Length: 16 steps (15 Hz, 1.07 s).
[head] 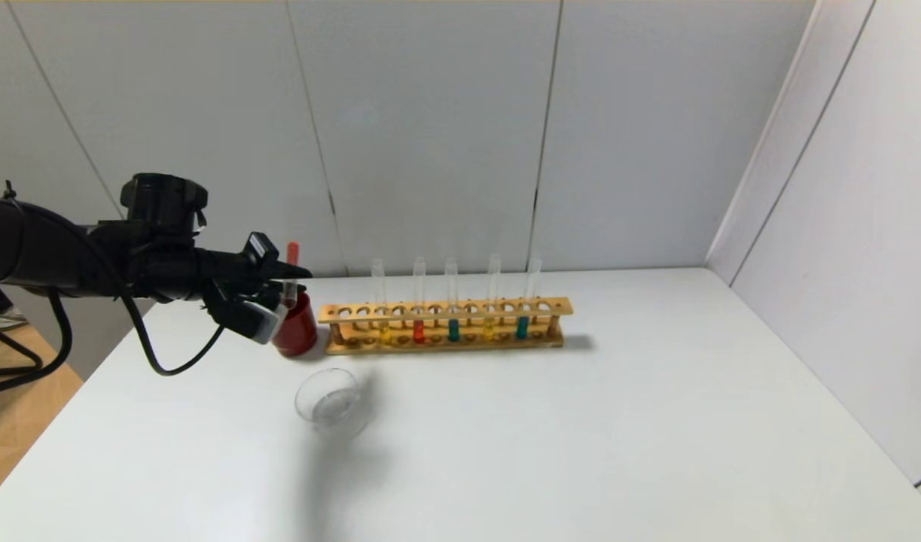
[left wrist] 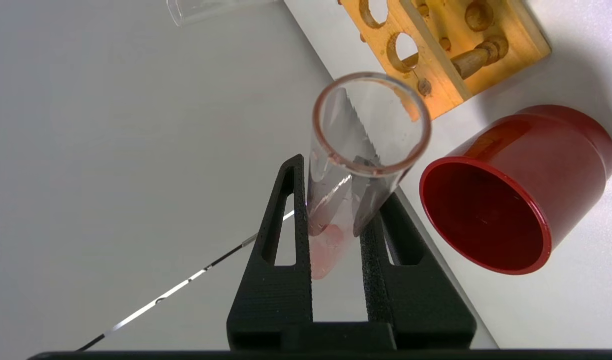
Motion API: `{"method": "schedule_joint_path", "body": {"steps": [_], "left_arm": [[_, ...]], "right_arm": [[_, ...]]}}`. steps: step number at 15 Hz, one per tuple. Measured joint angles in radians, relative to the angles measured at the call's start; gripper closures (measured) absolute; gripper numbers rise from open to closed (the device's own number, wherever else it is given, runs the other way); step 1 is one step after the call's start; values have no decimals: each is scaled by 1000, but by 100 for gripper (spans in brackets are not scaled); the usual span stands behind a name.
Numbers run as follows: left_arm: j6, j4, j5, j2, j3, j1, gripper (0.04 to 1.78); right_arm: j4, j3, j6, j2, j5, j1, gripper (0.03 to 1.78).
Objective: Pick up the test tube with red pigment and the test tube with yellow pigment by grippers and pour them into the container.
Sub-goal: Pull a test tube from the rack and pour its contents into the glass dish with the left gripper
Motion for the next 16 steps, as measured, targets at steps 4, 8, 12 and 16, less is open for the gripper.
{"method": "schedule_joint_path", "body": {"steps": [4,8,12,16], "left_arm": [[0,-2,1,1,4,-10,149],[22,-14,8,6,-2,-16,149],[42,-34,11,7,-4,-16,149],[62,-34,15,7,-4,-17,149]], "right_arm": [[0,0,0,0,0,0,6],[0,0,0,0,0,0,6],[0,0,0,0,0,0,6],[0,0,0,0,0,0,6]]}}
